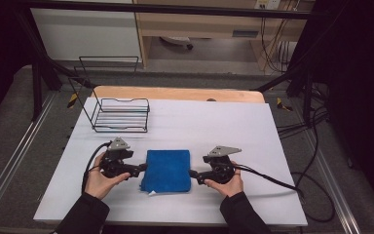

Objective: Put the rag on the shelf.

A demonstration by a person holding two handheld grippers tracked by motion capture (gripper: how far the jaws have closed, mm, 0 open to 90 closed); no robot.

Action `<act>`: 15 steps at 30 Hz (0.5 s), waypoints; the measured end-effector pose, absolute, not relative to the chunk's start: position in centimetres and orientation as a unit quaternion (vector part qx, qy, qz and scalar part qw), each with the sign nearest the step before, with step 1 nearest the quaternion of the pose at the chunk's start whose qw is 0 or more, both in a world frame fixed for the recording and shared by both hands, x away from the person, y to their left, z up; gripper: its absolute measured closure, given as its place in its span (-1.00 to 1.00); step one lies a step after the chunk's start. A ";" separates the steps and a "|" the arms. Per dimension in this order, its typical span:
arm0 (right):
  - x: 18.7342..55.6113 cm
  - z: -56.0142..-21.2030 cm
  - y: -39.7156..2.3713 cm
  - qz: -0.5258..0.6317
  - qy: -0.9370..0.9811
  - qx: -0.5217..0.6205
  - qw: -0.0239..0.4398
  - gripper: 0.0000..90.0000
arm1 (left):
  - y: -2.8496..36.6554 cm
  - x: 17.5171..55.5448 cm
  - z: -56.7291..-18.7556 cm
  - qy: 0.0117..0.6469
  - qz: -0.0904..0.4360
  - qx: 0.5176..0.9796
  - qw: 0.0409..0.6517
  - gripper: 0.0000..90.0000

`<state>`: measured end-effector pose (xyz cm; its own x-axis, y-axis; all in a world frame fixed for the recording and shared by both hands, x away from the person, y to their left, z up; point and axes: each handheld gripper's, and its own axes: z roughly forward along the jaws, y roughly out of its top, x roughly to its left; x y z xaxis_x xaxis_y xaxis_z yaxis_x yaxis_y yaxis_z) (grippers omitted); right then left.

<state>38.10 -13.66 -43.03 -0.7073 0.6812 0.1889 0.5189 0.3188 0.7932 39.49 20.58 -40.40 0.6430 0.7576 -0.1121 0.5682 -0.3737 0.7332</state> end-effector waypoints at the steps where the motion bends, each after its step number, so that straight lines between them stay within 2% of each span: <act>1: 38.2 -43.1 -13.8 0.446 0.810 0.370 0.094 -0.70 | 20.5 39.9 -40.4 0.410 0.122 0.818 0.385 -0.60; 6: 38.3 -43.2 -14.5 0.453 0.806 0.369 0.097 -0.74 | 19.8 42.0 -40.9 0.436 0.128 0.809 0.373 -0.55; 15: 38.3 -43.3 -14.5 0.448 0.810 0.367 0.095 -0.74 | 18.3 43.8 -43.1 0.455 0.121 0.805 0.360 0.09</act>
